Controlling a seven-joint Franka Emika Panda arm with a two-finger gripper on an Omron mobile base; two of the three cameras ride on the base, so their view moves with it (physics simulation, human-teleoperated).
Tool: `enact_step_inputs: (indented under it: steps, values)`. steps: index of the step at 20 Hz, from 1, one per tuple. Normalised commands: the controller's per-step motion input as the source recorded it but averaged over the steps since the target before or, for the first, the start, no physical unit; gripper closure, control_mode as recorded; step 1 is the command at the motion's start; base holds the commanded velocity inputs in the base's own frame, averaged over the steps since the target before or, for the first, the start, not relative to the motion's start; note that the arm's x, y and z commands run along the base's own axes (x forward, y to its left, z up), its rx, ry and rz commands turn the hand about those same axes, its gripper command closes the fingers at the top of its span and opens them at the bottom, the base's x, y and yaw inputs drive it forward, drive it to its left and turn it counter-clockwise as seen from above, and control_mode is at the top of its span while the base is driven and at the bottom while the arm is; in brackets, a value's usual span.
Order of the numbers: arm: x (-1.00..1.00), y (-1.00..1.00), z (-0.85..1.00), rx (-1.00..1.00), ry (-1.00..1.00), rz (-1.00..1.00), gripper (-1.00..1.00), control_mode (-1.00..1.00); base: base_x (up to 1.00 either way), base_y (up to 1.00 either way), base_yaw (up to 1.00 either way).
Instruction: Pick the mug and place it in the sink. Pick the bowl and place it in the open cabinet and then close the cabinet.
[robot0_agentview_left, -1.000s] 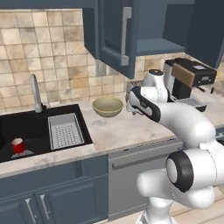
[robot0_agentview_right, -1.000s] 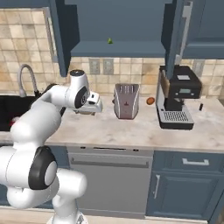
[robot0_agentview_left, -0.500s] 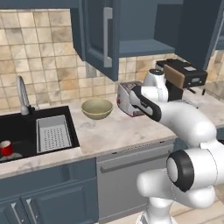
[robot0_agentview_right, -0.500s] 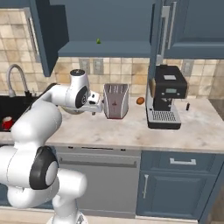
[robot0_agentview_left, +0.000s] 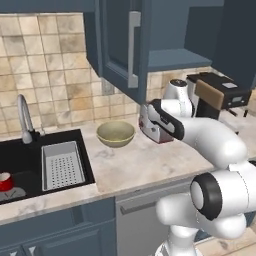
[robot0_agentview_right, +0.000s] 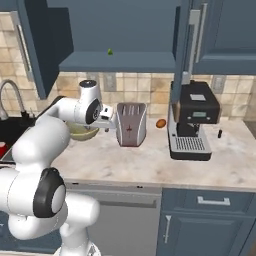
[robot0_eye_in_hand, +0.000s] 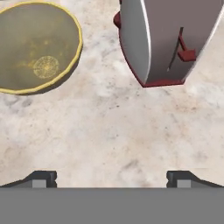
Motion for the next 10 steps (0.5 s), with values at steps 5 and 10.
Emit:
enact_step_inputs:
  steps: [5, 10]
  values:
    - [0.00, 0.00, 0.00, 0.00, 0.00, 0.00, -1.00, 1.00, 0.54, -0.02, 0.00]
    - [0.00, 0.00, 0.00, 0.00, 0.00, 0.00, -1.00, 1.00, 0.58, 0.00, 0.00]
